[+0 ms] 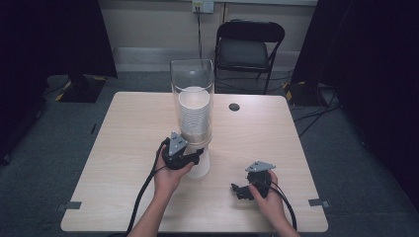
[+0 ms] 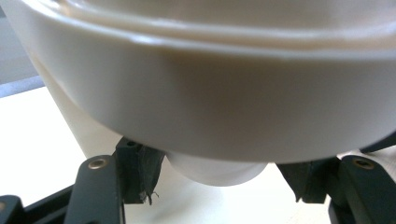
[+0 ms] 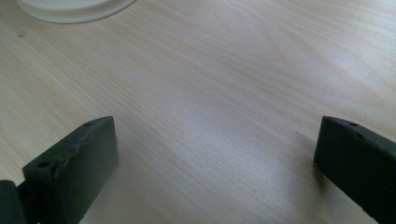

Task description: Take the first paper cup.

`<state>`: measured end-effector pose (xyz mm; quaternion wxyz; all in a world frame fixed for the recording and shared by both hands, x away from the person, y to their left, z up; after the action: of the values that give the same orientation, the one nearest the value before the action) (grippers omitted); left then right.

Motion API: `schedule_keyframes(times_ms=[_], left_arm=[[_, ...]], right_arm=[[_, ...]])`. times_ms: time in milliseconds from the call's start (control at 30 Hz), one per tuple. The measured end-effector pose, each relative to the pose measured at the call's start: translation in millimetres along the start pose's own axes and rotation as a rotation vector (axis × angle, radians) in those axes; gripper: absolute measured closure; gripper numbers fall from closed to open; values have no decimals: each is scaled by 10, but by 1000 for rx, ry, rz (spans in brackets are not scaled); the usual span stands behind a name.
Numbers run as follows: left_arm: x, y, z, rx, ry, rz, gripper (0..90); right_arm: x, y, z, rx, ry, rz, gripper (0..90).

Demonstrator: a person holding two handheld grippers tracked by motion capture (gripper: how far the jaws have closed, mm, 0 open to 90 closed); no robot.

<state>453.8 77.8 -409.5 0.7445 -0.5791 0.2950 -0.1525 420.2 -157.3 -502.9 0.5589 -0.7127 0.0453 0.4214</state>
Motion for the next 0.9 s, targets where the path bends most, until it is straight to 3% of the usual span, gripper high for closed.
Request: schedule_keyframes(times_ms=[633, 700, 800, 833, 867, 900], left_arm=[[2, 4, -14, -9, -13, 2, 367], [-8, 14, -6, 10, -17, 16, 367], [4, 19, -22, -5, -9, 8, 368], [25, 91, -29, -11, -5, 87, 369], [80, 335, -40, -6, 5, 216, 375], [87, 540, -47, 11, -11, 405, 374]], right_arm=[[0, 0, 0, 0, 0, 0, 0], [0, 0, 1, 1, 0, 0, 0], [0, 0, 0, 0, 0, 0, 0], [0, 0, 1, 0, 0, 0, 0], [0, 0, 1, 1, 0, 0, 0], [0, -1, 0, 1, -1, 0, 0]])
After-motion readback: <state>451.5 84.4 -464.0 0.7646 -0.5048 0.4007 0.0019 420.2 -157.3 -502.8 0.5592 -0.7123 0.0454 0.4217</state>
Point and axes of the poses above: each handheld gripper's, and its own axes: x roughly forward along the jaws, y roughly out of its underside, z roughly to its left, the point moved 6 cm from there along x, roughly forward along the jaws, and after that the axes turned 5 degrees about x, right-handed, at the moved point
